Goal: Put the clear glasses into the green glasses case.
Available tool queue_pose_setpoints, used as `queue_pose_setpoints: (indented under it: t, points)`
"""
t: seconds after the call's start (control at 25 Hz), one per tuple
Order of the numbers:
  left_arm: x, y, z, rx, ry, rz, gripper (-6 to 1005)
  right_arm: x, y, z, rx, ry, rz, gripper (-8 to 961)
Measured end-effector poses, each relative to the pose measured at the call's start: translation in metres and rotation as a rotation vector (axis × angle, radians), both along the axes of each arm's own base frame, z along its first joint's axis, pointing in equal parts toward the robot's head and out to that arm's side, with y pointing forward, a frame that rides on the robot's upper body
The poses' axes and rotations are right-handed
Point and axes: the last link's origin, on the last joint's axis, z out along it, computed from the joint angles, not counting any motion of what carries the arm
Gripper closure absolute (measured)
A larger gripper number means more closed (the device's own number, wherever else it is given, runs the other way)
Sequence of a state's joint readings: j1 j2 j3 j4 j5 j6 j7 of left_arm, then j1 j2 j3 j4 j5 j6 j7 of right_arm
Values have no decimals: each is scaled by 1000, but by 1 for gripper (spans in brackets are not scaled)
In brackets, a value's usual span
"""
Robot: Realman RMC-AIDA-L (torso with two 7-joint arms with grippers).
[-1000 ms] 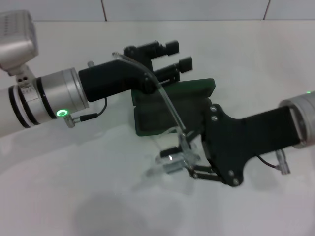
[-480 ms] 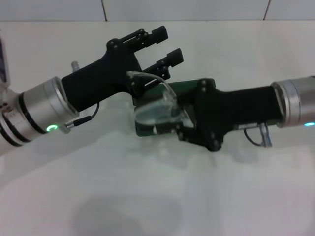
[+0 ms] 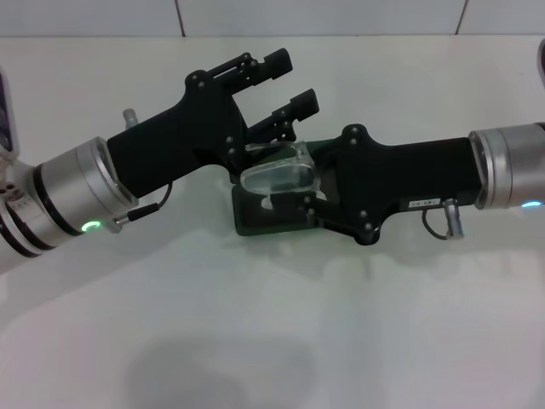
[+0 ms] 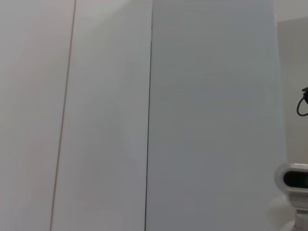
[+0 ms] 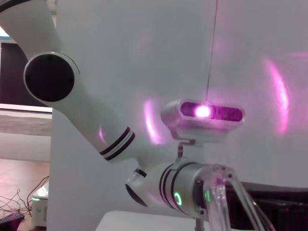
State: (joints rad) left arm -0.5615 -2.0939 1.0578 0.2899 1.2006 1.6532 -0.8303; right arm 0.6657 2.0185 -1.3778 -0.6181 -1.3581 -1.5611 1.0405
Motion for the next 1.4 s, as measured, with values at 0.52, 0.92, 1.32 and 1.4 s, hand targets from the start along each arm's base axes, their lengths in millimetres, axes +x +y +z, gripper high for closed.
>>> queue_pose_setpoints:
  t: [0.52,0.92,1.32,1.4]
  points:
    - [-17,9,9,109,-15,124,366,7,6,11,90,-45,17,835]
    - [-64,6,27,226,-16,364,364,9,2,1,350,-485,34,835]
    - [-71,7,28,227,3,397,361,18,9,-33,487,-625,-13,835]
    - [-71,10,27,227,13,405,361,20,9,-38,506,-633,-16,834]
